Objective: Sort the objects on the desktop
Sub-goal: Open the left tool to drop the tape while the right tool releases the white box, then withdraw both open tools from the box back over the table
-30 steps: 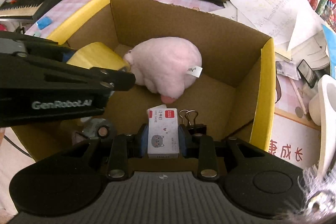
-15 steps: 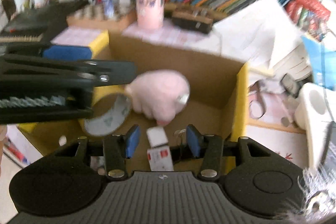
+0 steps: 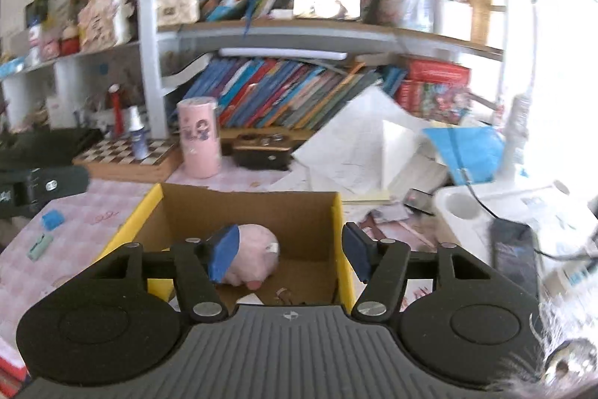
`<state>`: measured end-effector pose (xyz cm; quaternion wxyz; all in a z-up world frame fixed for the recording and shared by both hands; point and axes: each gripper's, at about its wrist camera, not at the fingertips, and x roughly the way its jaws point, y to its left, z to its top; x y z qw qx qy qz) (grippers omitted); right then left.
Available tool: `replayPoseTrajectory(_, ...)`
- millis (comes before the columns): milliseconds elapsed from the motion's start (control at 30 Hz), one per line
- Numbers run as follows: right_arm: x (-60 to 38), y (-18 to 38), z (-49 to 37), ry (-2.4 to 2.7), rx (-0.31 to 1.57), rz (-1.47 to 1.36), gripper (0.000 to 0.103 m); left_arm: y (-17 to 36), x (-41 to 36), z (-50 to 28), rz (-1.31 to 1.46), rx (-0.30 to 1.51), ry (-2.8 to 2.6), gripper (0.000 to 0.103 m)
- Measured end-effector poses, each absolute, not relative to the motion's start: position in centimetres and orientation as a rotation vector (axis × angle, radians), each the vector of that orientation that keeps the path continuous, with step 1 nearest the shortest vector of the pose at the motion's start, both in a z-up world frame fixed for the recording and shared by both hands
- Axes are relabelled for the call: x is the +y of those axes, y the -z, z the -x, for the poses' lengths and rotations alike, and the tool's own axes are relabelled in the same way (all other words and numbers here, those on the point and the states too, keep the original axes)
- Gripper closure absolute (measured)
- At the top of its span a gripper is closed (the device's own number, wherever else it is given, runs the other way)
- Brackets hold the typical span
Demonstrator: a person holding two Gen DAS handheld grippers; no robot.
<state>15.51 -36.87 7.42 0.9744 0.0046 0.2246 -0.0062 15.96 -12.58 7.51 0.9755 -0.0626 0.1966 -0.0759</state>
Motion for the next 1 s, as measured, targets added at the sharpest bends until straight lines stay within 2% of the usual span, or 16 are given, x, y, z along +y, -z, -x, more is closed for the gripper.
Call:
replayPoseTrajectory(533, -33.0, -2.7, -6.8, 0.19, 0.545, -0.048, 0.044, -4.0, -8.1, -10.2, 0.076, 0.458, 0.076, 0.015)
replayPoseTrajectory(800, -30.1, -1.0, -5.5, 0.158, 0.669, -0.12, 0.043, -2.4, -6.0, -7.3, 0.071, 0.534, 0.054, 0.015)
replayPoseTrajectory(1000, -27.2, -1.1, -4.5, 0.116, 0.678, -0.104, 0.041, -2.4, -4.4, -5.5, 0.036, 0.527, 0.072, 0.015)
